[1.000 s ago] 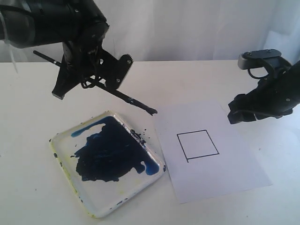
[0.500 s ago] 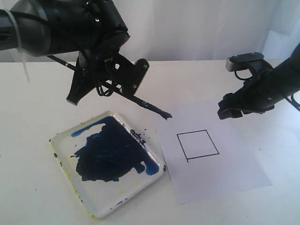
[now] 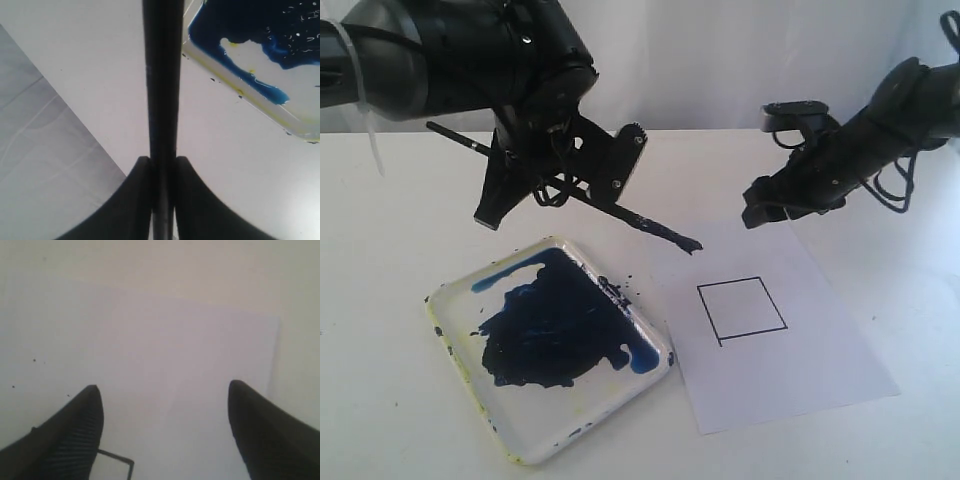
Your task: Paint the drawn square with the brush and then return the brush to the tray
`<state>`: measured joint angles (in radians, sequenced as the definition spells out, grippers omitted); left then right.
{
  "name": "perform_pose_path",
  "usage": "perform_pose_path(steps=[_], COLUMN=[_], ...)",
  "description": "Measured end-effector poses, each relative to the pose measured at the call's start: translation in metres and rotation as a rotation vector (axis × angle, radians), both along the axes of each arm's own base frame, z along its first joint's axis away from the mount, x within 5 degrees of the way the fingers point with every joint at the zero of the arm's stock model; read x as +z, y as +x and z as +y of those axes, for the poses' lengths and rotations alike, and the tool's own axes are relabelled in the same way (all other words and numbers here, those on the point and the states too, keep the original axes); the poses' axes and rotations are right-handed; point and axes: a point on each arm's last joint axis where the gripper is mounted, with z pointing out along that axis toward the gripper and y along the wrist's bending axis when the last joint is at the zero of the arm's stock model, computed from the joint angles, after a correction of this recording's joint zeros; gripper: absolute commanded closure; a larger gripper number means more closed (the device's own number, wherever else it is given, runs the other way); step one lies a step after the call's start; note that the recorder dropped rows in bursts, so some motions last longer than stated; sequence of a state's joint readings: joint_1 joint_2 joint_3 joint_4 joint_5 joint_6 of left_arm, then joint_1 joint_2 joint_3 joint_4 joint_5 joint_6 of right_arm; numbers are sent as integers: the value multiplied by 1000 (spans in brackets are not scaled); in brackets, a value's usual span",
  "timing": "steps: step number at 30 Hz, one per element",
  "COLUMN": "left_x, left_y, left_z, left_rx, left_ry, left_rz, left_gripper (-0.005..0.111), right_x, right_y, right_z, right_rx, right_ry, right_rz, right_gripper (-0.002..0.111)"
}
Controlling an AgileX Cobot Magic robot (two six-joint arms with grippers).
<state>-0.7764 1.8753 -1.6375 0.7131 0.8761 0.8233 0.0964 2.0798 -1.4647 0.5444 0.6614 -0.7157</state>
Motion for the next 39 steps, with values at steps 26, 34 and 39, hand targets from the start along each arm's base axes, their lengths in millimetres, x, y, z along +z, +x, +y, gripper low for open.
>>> perform_pose_path(steps=[26,34,39], left_x=[-22,-23,-24], left_y=[5,3,-5], left_z=[-9,-11,-20], left_rx=[-7,-6,-33], left_ry=[-9,-23,-26], left_rz=[52,66,68], left_gripper=[107,107,107], right_x=[-44,-48,-48], right_y=[22,25,25], right_z=[29,27,27], right_rx=[96,131,130], right_ry=[-92,-148,-148], right_rz=[-68,-90,-92], right_gripper=[35,35,35])
